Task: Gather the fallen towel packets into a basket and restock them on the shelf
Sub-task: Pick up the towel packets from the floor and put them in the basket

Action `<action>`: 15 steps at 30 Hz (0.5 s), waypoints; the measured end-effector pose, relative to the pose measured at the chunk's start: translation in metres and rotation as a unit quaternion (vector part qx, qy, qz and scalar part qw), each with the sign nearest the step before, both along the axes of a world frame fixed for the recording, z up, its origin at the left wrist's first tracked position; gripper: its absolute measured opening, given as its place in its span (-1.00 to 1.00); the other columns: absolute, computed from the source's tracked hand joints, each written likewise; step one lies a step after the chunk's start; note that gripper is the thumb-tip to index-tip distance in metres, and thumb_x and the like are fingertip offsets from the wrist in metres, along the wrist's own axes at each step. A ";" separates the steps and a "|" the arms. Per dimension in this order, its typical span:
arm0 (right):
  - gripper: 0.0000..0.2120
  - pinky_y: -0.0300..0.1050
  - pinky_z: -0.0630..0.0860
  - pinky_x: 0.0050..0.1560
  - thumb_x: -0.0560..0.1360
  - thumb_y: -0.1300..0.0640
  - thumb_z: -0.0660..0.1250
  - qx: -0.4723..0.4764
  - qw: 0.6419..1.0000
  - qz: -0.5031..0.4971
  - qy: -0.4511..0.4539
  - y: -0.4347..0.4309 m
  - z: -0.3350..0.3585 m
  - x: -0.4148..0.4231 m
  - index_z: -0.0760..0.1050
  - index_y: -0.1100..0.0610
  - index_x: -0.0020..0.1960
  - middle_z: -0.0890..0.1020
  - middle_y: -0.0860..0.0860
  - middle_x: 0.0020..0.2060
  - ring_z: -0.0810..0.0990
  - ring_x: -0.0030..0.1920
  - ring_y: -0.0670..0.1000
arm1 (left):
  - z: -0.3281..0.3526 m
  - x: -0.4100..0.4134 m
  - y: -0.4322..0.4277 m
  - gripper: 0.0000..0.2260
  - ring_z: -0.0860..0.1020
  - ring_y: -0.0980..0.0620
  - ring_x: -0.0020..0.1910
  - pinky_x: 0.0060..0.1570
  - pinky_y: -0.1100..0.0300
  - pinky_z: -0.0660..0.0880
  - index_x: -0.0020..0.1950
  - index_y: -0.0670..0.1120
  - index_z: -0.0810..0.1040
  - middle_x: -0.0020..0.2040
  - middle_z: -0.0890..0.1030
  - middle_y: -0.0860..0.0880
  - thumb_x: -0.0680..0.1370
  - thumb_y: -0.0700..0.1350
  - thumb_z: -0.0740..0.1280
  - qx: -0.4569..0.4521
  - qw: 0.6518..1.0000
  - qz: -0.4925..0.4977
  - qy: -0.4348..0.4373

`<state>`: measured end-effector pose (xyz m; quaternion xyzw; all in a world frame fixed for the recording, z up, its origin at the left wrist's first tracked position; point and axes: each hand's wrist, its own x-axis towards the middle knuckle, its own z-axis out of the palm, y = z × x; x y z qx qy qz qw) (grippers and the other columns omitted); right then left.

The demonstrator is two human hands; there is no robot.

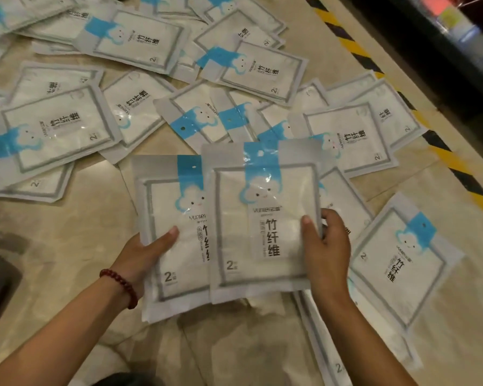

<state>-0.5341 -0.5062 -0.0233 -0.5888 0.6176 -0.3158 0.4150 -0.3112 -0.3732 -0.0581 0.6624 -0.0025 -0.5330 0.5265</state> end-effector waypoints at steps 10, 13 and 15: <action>-0.96 -0.34 0.42 -0.21 0.51 0.14 0.30 0.164 0.985 0.037 -0.033 0.025 -0.005 -0.001 0.46 0.02 -0.07 0.56 -0.13 -0.24 0.53 -0.20 -0.12 | 0.013 -0.039 -0.029 -0.40 0.67 -0.11 -0.12 -0.29 0.11 0.61 -0.02 -0.14 0.64 -0.10 0.70 -0.14 -0.02 -0.06 0.65 -0.022 0.997 -0.069 -0.016; -0.90 -0.12 0.50 0.01 0.47 0.18 0.37 0.143 0.980 -0.129 -0.045 -0.007 -0.017 -0.058 0.51 0.08 -0.01 0.58 -0.04 -0.15 0.57 -0.09 0.00 | 0.010 -0.049 -0.040 -0.50 0.68 -0.10 -0.14 -0.32 0.13 0.60 0.00 -0.15 0.64 -0.10 0.70 -0.14 0.09 -0.07 0.55 -0.028 0.997 -0.064 -0.014; -0.63 0.00 0.45 0.20 0.44 0.12 0.42 0.149 0.961 -0.225 0.057 -0.029 -0.029 -0.105 0.46 0.18 0.20 0.55 0.06 0.06 0.53 0.12 0.11 | 0.008 -0.054 -0.047 -0.53 0.68 -0.08 -0.16 -0.34 0.17 0.59 -0.03 -0.15 0.64 -0.12 0.70 -0.12 0.10 -0.07 0.54 -0.030 0.998 -0.060 -0.019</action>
